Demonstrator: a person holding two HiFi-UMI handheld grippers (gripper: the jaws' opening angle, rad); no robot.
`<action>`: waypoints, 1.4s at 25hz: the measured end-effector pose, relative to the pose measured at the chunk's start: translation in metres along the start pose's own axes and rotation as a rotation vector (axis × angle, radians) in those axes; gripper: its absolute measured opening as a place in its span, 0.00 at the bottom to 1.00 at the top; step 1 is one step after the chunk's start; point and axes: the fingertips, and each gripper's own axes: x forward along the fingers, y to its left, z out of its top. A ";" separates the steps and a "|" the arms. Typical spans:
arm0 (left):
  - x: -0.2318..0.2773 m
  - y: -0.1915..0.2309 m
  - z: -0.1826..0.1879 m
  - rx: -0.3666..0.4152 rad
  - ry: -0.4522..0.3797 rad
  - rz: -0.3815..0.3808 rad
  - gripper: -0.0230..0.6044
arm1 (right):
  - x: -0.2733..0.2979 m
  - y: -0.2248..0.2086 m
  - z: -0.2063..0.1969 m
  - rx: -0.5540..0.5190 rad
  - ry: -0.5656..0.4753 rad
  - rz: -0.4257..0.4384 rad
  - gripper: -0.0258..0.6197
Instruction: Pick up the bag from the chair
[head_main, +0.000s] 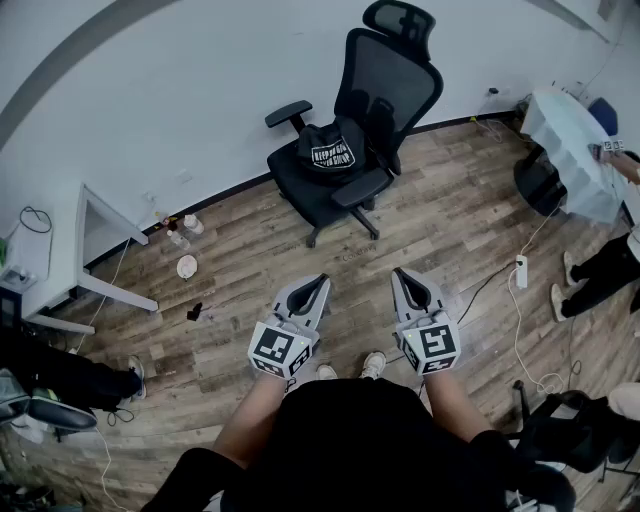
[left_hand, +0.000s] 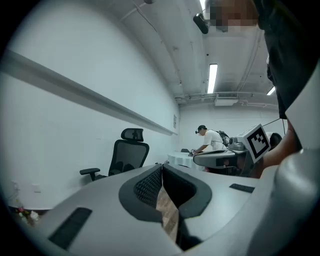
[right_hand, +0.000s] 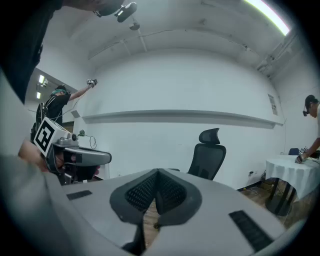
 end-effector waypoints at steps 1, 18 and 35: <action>0.000 0.000 0.000 -0.001 -0.001 -0.001 0.07 | 0.000 0.001 0.001 -0.002 -0.001 0.002 0.07; -0.019 0.025 -0.006 -0.036 -0.003 0.003 0.07 | 0.014 0.006 -0.006 0.014 0.014 -0.036 0.07; -0.023 0.037 -0.016 -0.046 0.015 -0.040 0.07 | 0.028 0.017 -0.010 0.021 0.031 -0.072 0.07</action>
